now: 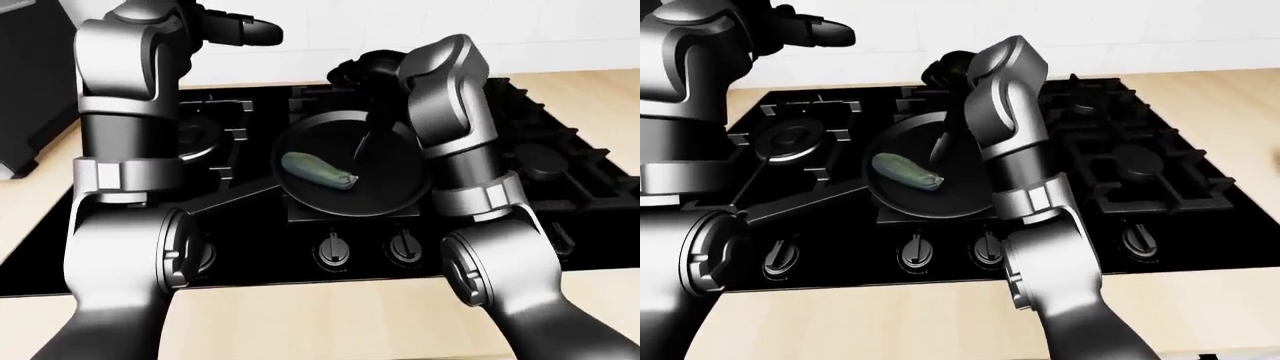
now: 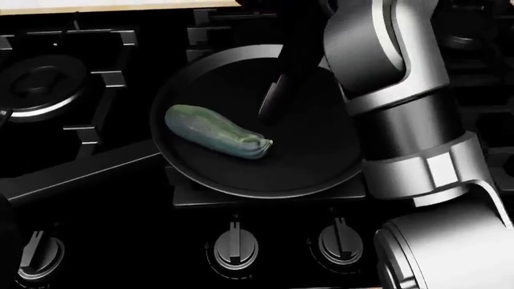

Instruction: Pick the zucchini from the pan and place it on the plate.

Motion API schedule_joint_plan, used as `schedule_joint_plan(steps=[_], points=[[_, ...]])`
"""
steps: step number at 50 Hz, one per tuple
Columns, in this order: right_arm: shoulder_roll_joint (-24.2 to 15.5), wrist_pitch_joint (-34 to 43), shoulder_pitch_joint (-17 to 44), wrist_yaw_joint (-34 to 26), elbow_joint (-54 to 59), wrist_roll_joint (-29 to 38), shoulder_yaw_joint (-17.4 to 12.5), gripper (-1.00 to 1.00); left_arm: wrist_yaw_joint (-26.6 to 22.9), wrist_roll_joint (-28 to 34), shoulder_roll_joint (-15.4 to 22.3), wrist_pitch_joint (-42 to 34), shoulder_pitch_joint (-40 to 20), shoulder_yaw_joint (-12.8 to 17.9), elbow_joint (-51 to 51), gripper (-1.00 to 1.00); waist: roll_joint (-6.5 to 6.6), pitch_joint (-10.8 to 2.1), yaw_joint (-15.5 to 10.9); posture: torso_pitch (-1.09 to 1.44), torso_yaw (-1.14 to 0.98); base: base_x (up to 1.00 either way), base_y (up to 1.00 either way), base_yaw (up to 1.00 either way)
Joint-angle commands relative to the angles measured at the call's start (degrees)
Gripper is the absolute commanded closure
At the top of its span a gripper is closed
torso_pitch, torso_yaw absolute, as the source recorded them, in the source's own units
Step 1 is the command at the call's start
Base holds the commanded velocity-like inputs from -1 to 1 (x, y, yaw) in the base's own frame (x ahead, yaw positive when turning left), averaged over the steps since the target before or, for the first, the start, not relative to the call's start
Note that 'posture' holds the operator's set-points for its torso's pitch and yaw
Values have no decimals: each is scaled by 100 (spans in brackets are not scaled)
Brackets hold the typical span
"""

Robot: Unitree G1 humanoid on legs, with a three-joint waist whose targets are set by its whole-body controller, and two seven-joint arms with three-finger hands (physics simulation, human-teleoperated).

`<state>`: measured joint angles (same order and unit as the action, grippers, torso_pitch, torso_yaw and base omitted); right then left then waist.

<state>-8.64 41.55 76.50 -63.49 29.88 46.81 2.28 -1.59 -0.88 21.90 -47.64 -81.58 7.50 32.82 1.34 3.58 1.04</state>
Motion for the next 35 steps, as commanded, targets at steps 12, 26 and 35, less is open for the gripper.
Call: schedule_joint_plan(steps=[12, 26, 35], points=[[156, 154, 83, 134, -277, 112, -9, -100, -3, 34, 71, 148, -299, 17, -181, -100, 32, -205, 2, 0, 0, 0, 0, 0], [377, 376, -138, 163, -528, 269, 130, -100, -7, 39, 58, 86, -258, 24, -281, -100, 46, -211, 7, 0, 0, 0, 0, 0], [529, 364, -194, 314, -540, 294, 144, -100, -2, 29, 33, 53, -213, 20, -365, -100, 61, -210, 12, 0, 0, 0, 0, 0]])
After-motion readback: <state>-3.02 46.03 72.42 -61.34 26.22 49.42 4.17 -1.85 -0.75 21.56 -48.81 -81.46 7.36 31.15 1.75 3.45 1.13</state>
